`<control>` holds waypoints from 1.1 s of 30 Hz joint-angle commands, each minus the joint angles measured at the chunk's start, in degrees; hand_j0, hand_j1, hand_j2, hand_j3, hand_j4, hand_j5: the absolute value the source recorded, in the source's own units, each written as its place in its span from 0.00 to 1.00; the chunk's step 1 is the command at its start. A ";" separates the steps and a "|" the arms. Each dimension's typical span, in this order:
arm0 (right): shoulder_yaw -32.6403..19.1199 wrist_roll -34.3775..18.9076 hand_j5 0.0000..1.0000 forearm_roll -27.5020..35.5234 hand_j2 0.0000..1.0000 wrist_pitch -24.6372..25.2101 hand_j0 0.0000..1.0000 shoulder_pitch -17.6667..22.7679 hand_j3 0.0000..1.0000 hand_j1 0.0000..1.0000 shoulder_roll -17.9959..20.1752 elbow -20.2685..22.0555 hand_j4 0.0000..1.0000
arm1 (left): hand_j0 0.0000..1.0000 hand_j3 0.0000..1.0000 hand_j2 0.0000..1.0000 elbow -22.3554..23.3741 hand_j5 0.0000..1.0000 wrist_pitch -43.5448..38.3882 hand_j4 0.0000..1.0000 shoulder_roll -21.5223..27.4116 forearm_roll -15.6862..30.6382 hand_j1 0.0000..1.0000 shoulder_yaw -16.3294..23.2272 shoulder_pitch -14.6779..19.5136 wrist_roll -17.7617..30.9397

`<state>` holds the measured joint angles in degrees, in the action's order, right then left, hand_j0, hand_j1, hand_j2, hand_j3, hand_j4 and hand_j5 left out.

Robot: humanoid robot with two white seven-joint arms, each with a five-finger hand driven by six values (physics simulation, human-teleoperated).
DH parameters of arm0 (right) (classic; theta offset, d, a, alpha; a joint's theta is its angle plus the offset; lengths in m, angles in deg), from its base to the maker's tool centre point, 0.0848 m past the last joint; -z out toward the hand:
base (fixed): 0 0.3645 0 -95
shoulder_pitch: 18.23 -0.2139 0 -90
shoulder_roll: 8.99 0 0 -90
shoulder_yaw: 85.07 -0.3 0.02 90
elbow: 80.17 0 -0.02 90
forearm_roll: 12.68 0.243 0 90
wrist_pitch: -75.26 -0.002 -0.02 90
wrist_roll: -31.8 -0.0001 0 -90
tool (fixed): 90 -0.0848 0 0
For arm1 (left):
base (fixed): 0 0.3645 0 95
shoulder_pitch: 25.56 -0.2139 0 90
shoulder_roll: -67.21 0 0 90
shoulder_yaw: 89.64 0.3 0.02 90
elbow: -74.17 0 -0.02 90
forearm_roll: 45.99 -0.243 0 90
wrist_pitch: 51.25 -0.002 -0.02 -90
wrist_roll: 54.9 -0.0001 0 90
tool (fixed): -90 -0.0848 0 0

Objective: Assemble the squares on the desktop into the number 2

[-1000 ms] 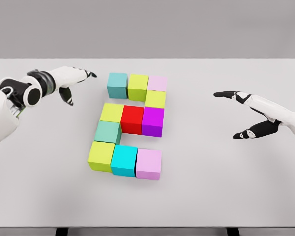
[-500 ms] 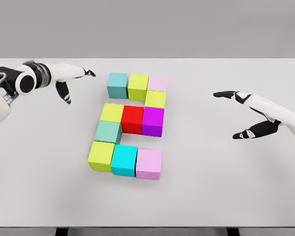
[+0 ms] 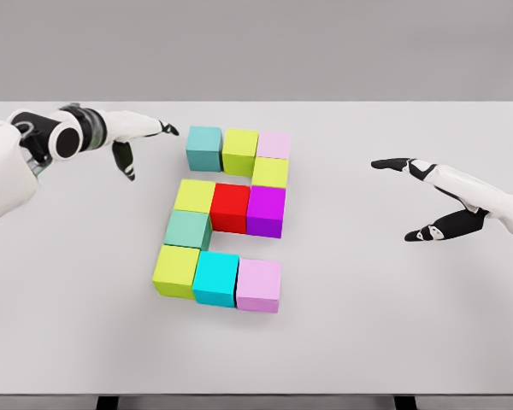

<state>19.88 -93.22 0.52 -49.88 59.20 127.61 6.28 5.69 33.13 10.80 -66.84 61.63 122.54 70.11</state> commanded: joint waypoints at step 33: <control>-0.01 0.02 1.00 0.51 1.00 0.15 1.00 0.09 1.00 1.00 0.07 0.12 1.00 | 1.00 1.00 1.00 0.54 1.00 2.55 1.00 -1.68 -0.25 1.00 0.17 0.00 -0.02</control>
<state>19.88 -93.22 0.54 -49.88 59.29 127.59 6.30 6.23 35.24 9.11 -67.08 61.86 122.54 70.12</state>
